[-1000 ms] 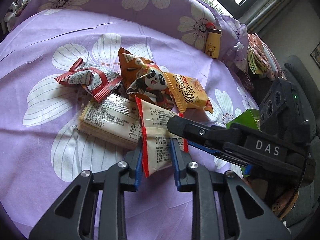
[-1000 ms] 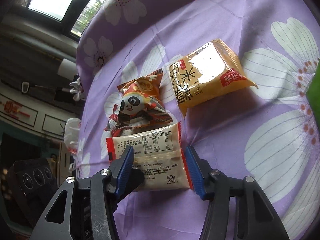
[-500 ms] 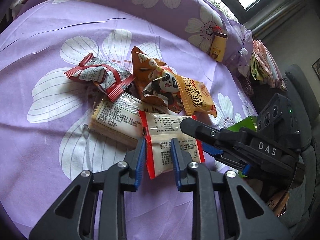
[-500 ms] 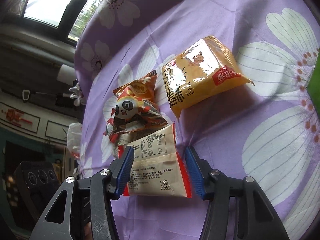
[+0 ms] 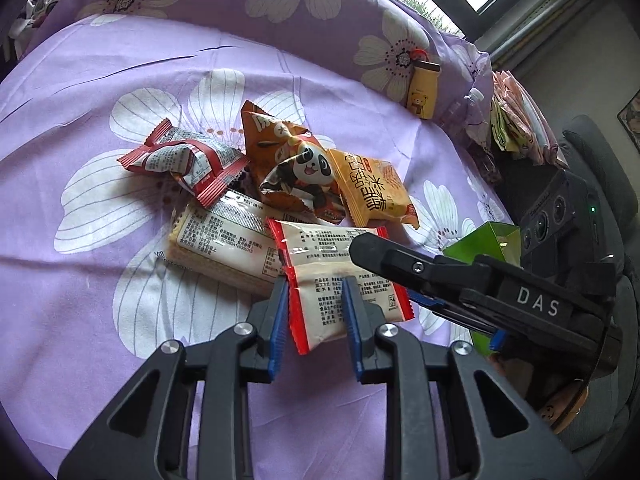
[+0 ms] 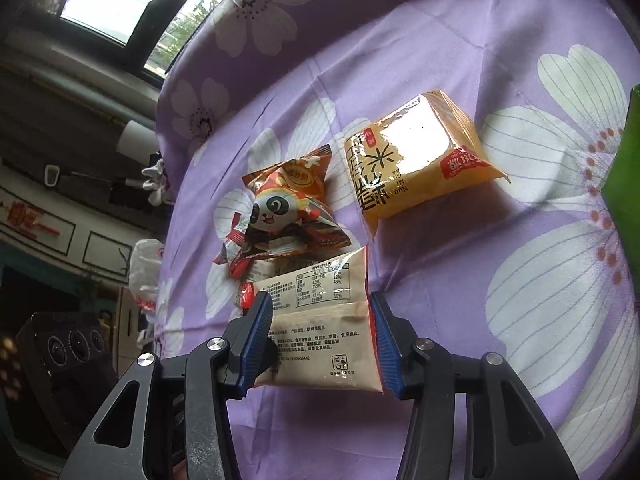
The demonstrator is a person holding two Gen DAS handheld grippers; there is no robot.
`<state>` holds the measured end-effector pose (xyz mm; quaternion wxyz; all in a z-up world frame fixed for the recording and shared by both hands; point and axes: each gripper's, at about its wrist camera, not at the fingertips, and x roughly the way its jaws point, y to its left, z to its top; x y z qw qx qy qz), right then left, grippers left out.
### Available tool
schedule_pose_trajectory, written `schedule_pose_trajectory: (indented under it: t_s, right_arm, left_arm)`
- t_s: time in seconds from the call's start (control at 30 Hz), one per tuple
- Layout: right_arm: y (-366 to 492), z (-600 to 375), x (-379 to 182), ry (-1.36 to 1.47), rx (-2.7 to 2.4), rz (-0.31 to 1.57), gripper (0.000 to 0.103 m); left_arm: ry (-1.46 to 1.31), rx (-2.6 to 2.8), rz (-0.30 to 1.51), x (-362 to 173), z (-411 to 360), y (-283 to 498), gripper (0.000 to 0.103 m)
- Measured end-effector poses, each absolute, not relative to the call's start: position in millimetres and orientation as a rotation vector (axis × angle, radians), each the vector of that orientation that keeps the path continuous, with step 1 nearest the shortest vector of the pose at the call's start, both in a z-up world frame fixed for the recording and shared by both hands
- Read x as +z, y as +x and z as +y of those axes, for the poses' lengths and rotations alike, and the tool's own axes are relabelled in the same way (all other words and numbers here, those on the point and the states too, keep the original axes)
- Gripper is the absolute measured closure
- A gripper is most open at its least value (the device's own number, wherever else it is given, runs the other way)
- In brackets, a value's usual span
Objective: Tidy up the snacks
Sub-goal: 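Close the right gripper on the white bag with red edges, then lift the white-and-red bag with the right gripper over the green box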
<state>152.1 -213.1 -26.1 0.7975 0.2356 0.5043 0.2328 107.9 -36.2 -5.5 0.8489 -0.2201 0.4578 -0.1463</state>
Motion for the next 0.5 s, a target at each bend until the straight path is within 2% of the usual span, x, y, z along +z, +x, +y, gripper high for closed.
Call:
schedule_pose_trajectory:
  t_s: [0.5]
  right_arm:
    - [127, -226, 14, 0.465, 0.476, 0.968, 0.051]
  left_arm:
    - [-0.420, -0.384, 0.885, 29, -60, 95, 0.073]
